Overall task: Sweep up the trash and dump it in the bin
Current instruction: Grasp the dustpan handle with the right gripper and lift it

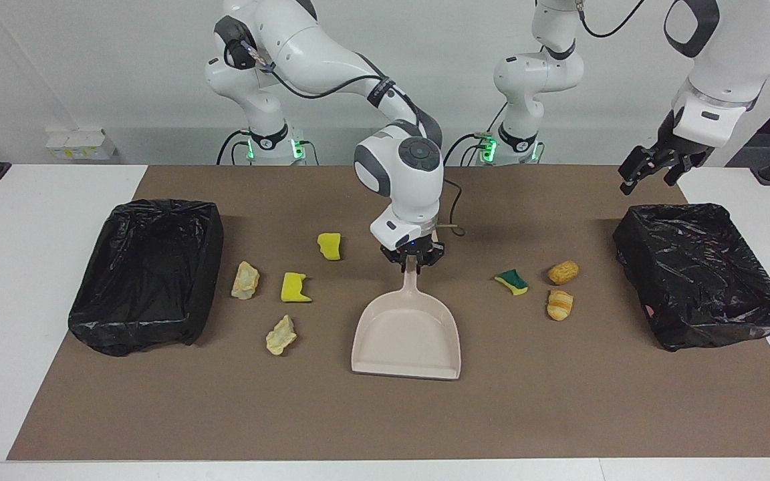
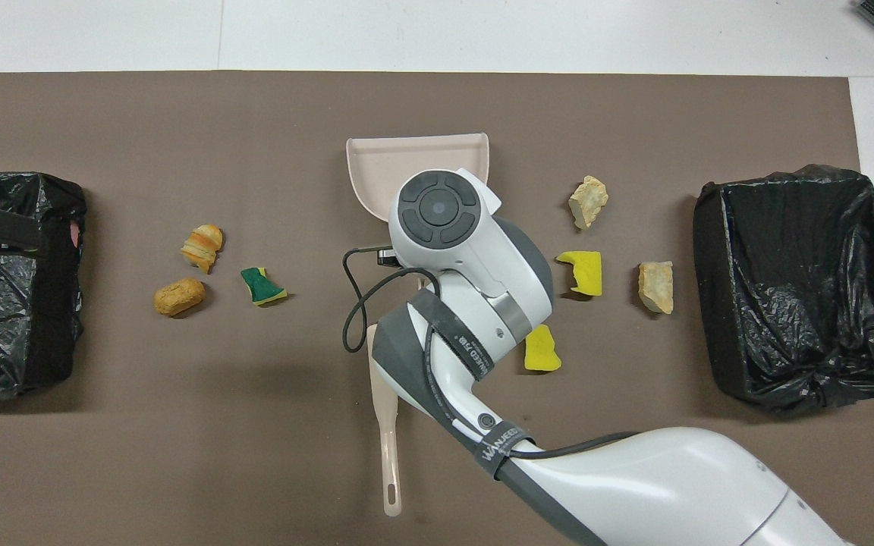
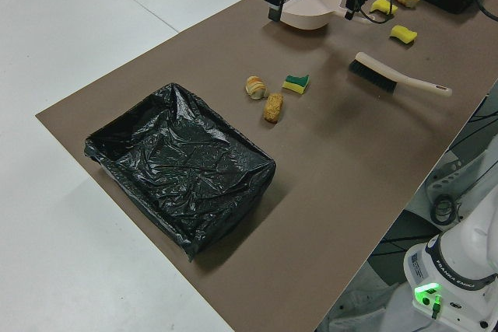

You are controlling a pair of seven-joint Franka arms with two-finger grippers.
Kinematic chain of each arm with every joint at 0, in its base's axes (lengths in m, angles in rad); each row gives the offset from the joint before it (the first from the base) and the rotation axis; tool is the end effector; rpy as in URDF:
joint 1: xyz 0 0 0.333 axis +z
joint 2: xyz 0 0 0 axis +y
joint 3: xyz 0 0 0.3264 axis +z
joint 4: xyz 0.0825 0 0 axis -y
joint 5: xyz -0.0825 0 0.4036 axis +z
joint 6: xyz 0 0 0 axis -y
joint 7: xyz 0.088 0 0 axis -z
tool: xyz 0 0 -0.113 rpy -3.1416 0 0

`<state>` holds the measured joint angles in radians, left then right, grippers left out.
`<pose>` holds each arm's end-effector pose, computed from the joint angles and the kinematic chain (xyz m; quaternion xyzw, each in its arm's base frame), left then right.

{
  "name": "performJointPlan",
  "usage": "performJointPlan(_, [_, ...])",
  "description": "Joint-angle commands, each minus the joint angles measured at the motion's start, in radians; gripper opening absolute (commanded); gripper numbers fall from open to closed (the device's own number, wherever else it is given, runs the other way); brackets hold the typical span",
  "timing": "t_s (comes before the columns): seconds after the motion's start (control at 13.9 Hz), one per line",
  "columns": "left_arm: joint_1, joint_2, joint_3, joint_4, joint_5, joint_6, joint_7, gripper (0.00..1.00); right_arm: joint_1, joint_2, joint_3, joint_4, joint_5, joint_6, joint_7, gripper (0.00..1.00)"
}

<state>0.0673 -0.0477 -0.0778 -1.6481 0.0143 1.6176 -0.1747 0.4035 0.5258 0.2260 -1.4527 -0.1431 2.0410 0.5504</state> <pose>0.5627 -0.0054 0.6219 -0.9966 -0.0818 -0.0093 0.0082 0.6136 0.4012 0.3897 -0.9978 -0.0526 -0.0369 0.0136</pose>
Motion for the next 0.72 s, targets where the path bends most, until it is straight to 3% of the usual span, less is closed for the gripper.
performJointPlan(0.0, [0.006, -0.001, -0.002, -0.002, -0.01, 0.013, 0.011, 1.0, -0.043, -0.05, 0.012, -0.037, -0.003, -0.001, -0.276, 0.0])
performJointPlan(0.36, [0.006, -0.001, -0.002, -0.002, -0.01, 0.013, 0.011, 1.0, -0.107, -0.07, 0.012, -0.069, -0.001, -0.002, -0.757, 0.0])
performJointPlan(0.65, [0.006, -0.001, -0.002, -0.002, -0.01, 0.013, 0.012, 1.0, -0.126, -0.069, 0.012, -0.063, -0.006, -0.004, -1.013, 0.0])
